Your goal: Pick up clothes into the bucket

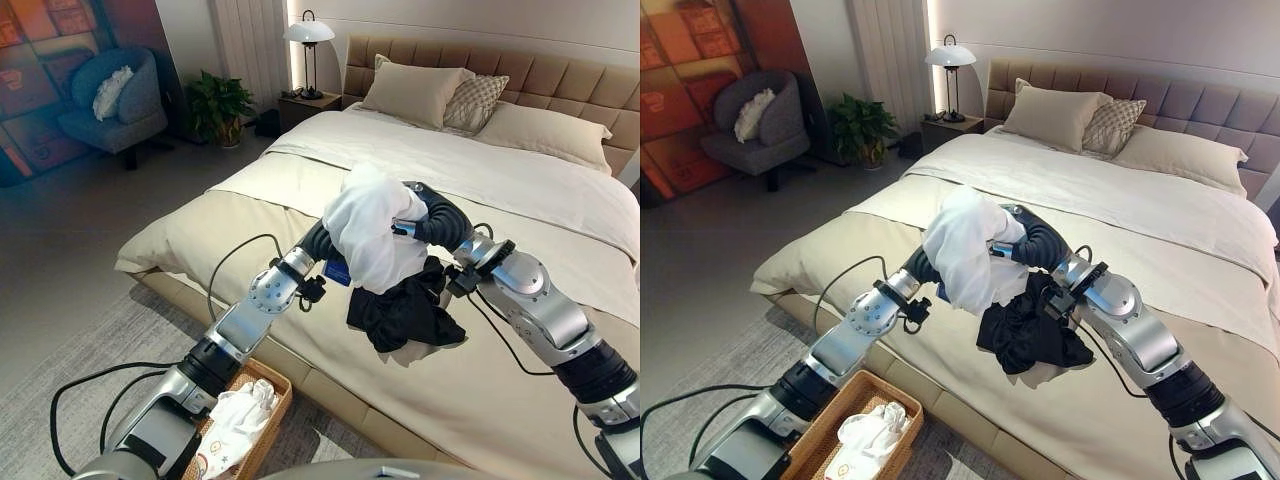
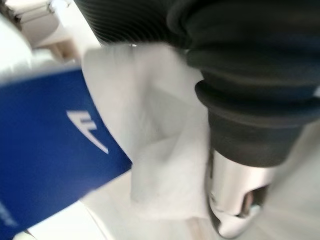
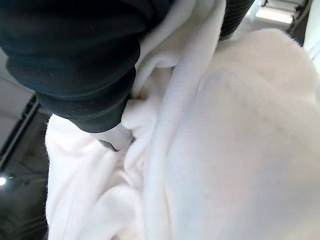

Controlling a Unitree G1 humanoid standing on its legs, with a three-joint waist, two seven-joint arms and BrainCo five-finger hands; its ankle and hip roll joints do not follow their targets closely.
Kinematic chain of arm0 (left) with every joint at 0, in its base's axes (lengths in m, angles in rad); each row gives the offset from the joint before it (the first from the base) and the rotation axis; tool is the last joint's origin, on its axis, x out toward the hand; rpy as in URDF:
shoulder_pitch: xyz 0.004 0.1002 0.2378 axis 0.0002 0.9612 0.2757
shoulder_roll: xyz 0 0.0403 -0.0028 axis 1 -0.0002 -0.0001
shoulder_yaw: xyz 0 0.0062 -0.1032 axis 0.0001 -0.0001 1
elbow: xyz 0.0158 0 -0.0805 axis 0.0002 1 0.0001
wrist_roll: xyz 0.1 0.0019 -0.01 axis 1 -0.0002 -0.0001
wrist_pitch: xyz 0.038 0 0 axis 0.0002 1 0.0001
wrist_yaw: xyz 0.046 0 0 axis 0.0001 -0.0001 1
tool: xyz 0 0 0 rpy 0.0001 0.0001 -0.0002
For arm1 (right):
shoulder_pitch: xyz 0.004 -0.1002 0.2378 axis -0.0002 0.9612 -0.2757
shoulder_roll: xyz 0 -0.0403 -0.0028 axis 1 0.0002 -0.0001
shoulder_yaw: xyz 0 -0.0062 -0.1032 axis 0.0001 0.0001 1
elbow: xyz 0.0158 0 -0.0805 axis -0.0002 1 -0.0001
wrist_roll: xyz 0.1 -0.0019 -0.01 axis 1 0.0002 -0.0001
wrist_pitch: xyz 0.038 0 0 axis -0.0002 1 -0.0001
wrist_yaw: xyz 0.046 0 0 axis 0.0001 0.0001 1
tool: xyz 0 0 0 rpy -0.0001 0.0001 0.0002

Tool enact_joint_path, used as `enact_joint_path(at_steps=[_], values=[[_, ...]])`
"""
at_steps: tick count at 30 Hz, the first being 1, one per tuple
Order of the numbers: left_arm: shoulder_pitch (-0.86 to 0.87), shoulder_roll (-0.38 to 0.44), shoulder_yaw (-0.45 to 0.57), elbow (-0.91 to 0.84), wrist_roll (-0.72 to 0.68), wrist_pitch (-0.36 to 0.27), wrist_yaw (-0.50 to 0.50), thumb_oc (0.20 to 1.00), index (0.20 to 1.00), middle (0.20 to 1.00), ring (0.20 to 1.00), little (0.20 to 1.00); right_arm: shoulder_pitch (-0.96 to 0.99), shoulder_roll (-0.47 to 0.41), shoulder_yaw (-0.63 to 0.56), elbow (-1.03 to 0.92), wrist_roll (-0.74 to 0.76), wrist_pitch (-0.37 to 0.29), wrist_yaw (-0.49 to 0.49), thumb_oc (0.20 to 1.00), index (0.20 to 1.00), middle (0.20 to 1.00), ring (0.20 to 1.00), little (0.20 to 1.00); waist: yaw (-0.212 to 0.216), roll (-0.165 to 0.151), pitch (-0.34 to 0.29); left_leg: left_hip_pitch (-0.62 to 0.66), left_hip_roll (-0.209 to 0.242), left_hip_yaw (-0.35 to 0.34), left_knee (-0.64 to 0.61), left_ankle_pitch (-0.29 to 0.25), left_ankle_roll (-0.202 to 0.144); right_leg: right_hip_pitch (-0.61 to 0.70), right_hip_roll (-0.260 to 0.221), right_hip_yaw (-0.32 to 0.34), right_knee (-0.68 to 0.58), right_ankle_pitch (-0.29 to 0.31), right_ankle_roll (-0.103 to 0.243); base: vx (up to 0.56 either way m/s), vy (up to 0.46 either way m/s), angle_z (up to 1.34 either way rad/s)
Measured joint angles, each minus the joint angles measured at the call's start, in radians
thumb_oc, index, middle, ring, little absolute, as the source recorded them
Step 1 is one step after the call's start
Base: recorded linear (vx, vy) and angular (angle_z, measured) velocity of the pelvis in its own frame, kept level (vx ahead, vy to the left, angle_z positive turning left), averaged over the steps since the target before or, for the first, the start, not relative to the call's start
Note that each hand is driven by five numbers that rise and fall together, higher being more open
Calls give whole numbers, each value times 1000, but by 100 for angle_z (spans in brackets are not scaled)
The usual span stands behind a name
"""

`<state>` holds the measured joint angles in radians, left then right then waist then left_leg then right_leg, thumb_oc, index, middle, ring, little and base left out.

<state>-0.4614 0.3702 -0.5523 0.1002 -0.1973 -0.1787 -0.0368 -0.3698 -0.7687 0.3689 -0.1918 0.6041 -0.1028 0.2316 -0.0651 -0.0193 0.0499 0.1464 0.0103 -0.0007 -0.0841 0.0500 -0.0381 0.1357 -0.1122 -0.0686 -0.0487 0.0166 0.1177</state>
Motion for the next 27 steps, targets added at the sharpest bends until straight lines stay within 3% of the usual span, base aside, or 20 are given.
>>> enact_joint_path(at_steps=[3, 6, 7, 8, 18, 27], values=[[6, 5, -34, -3, -158, 20, -33, 200, 200, 200, 200, 200, 1, -9, 0, -1, 9, 0, -3, 200, 200, 200, 200, 200, 0, -3, 2, 0, 0, 0, -1, 0, 0, 1, 0, 0, -3, 0, 0, 12, 0, 0], [12, 6, -51, -15, -246, 37, -50, 200, 200, 200, 200, 200, 8, -16, -7, -1, 15, -1, -19, 492, 492, 492, 492, 492, -2, -7, 4, 0, 0, 0, -2, 0, 0, 1, 0, -1, -4, 0, 0, 0, 0, 0], [25, 5, -54, -23, -285, 39, -56, 200, 200, 200, 200, 200, 21, -16, -12, -1, 18, -7, -26, 652, 652, 652, 652, 652, -2, -9, 5, 0, 1, 0, -2, 0, 0, 2, 1, -1, -7, 0, 0, 0, 0, 0], [38, 6, -55, -30, -307, 42, -59, 200, 200, 200, 200, 200, 28, -16, -12, -2, 18, -9, -30, 1000, 1000, 1000, 1000, 1000, -2, -9, 5, -1, 1, 0, -2, 0, 0, 2, 1, -1, -9, 0, 0, 0, 0, 0], [154, 17, -48, -78, -486, 72, -79, 200, 200, 200, 200, 200, 137, 37, -100, 4, 12, -16, -99, 1000, 1000, 1000, 1000, 1000, 0, -20, 12, -4, 0, 0, -2, -1, -1, 4, 0, -4, -19, 0, 0, 0, 0, 0], [268, -5, 63, -95, -583, 81, -81, 200, 200, 200, 200, 200, 180, 112, -168, 88, -26, -20, -139, 1000, 1000, 1000, 1000, 1000, 2, -31, 22, -12, 1, -3, -2, -1, -1, 3, 1, -7, -27, 0, 0, 0, 0, 0]])
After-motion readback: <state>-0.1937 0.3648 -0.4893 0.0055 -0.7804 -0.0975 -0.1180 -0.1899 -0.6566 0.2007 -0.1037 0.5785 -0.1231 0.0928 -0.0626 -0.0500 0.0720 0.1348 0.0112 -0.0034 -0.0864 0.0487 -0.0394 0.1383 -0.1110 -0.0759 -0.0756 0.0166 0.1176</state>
